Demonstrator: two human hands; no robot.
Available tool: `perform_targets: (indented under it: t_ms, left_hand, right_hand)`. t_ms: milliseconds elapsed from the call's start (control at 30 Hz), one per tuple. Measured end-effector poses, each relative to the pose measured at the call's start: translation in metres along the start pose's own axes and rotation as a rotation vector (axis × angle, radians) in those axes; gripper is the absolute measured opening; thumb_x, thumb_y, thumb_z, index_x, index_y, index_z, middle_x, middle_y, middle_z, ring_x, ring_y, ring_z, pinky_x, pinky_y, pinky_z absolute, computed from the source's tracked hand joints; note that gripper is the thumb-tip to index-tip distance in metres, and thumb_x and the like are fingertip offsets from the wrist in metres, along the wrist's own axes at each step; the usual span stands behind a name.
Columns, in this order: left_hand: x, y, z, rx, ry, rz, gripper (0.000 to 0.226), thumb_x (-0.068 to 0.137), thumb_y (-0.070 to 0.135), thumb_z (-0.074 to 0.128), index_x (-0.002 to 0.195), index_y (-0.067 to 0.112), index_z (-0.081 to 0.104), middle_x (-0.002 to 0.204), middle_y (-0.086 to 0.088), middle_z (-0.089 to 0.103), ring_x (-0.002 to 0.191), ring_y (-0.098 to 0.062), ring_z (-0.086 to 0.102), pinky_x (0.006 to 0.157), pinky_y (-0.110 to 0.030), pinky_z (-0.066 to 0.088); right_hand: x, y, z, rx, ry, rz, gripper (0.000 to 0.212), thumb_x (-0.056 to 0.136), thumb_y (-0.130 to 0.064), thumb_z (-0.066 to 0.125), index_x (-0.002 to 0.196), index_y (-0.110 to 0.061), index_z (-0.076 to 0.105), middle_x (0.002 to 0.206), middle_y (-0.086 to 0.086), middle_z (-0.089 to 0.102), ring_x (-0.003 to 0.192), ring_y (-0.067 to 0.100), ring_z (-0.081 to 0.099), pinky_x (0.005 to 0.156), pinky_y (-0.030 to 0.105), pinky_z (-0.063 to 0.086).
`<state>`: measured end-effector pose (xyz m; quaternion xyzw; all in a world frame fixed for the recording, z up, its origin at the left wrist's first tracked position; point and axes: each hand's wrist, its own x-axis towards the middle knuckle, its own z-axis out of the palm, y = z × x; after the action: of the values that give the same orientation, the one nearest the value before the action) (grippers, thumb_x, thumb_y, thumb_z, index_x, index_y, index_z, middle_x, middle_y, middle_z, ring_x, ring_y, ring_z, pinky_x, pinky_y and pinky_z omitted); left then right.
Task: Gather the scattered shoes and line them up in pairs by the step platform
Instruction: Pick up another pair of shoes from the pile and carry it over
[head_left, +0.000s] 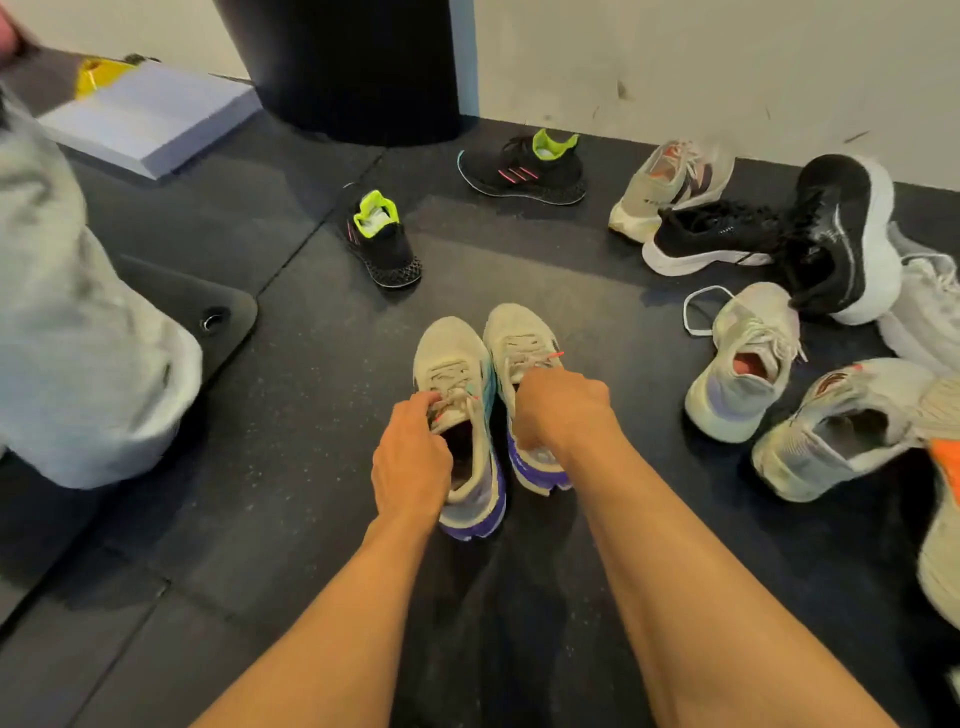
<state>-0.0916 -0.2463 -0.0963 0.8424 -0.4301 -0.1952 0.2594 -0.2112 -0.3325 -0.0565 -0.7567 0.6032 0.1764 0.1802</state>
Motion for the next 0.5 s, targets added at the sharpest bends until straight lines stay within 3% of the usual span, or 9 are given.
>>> perform_targets:
  t_ms: [100, 167, 267, 333, 433, 500]
  left_hand:
    - [-0.011, 0.008, 0.006, 0.08, 0.113, 0.147, 0.032, 0.083, 0.002, 0.049, 0.11, 0.015, 0.059, 0.114, -0.007, 0.053, 0.102, -0.027, 0.049, 0.079, -0.038, 0.045]
    - [-0.023, 0.013, 0.008, 0.19, 0.107, 0.229, 0.013, 0.085, 0.017, 0.054, 0.097, 0.015, 0.058, 0.097, -0.008, 0.059, 0.088, -0.027, 0.053, 0.074, -0.042, 0.047]
    - [-0.035, 0.017, 0.016, 0.453, -0.078, 0.169, 0.029, 0.089, 0.043, 0.05, 0.1, 0.018, 0.06, 0.097, -0.009, 0.062, 0.091, -0.028, 0.054, 0.076, -0.04, 0.043]
    - [-0.033, 0.02, 0.018, 0.583, -0.179, 0.128, 0.03, 0.091, 0.043, 0.047, 0.107, 0.019, 0.058, 0.106, -0.008, 0.061, 0.103, -0.028, 0.05, 0.083, -0.04, 0.038]
    - [-0.017, 0.022, 0.005, 0.385, -0.224, 0.004, 0.009, 0.086, 0.028, 0.051, 0.084, 0.021, 0.057, 0.091, -0.007, 0.059, 0.09, -0.029, 0.051, 0.085, -0.041, 0.032]
    - [-0.003, 0.014, -0.014, 0.012, -0.182, -0.185, 0.009, 0.082, 0.017, 0.059, 0.081, 0.011, 0.065, 0.09, -0.016, 0.061, 0.089, -0.03, 0.056, 0.08, -0.034, 0.038]
  right_hand:
    - [-0.014, 0.001, 0.017, -0.073, -0.15, -0.018, 0.052, 0.085, -0.037, 0.065, 0.132, -0.019, 0.05, 0.133, 0.003, 0.053, 0.123, 0.027, 0.05, 0.093, 0.038, 0.042]
    - [-0.018, 0.001, 0.036, -0.022, -0.06, -0.017, 0.055, 0.092, -0.035, 0.056, 0.141, -0.016, 0.04, 0.143, 0.005, 0.046, 0.13, 0.027, 0.044, 0.099, 0.038, 0.041]
    - [-0.025, -0.002, 0.05, 0.007, 0.084, -0.033, 0.041, 0.097, -0.024, 0.045, 0.137, -0.013, 0.045, 0.14, 0.009, 0.048, 0.126, 0.027, 0.047, 0.095, 0.036, 0.043]
    - [-0.027, 0.002, 0.048, 0.079, 0.069, -0.026, 0.035, 0.096, -0.024, 0.048, 0.129, -0.013, 0.052, 0.133, 0.009, 0.054, 0.12, 0.028, 0.052, 0.089, 0.037, 0.045]
    - [-0.022, 0.021, 0.032, 0.33, 0.035, 0.03, 0.035, 0.094, -0.027, 0.05, 0.124, -0.009, 0.056, 0.13, 0.013, 0.056, 0.118, 0.032, 0.052, 0.089, 0.037, 0.043]
    - [-0.017, 0.036, 0.018, 0.495, 0.045, 0.04, 0.036, 0.093, -0.025, 0.051, 0.121, -0.002, 0.058, 0.126, 0.017, 0.059, 0.116, 0.034, 0.054, 0.089, 0.034, 0.043]
